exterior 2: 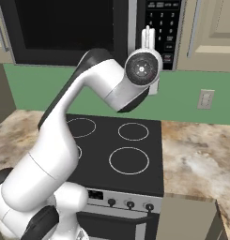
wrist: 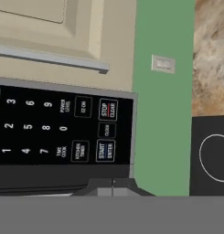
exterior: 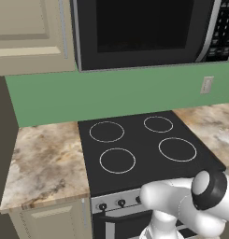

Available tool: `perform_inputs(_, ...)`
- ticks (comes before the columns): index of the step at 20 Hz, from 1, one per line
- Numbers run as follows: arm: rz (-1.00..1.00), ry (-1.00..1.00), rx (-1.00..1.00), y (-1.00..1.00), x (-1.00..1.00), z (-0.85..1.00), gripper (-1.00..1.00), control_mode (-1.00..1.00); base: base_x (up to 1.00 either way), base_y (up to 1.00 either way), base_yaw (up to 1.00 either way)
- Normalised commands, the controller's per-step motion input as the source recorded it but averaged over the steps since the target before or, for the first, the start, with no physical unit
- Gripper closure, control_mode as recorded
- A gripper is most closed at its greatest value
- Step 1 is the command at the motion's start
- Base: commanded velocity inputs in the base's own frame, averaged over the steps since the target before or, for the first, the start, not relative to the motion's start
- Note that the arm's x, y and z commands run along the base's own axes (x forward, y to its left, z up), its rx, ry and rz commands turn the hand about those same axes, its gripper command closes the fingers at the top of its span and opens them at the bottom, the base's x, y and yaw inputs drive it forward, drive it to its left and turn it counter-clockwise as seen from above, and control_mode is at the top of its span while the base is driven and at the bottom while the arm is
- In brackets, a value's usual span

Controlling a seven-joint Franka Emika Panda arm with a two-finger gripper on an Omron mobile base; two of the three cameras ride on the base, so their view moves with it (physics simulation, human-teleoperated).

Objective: Transport the steak from the fridge to the microwave and turn on the microwave.

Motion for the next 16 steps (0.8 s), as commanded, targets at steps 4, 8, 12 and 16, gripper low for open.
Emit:
perform_inputs(4,0.00,-0.04,0.02,0.00,-0.02,-0.06,1.00,-1.00,0.00,0.00,0.00)
perform_inputs(8,0.00,-0.06,0.02,-0.04,0.00,-0.01,1.00,-1.00,0.00,0.00,0.00)
perform_inputs(12,0.00,-0.08,0.01,-0.04,0.00,-0.01,1.00,-1.00,0.00,0.00,0.00)
perform_inputs(16,0.00,-0.08,0.00,0.00,0.00,0.00,1.00,-1.00,0.00,0.00,0.00)
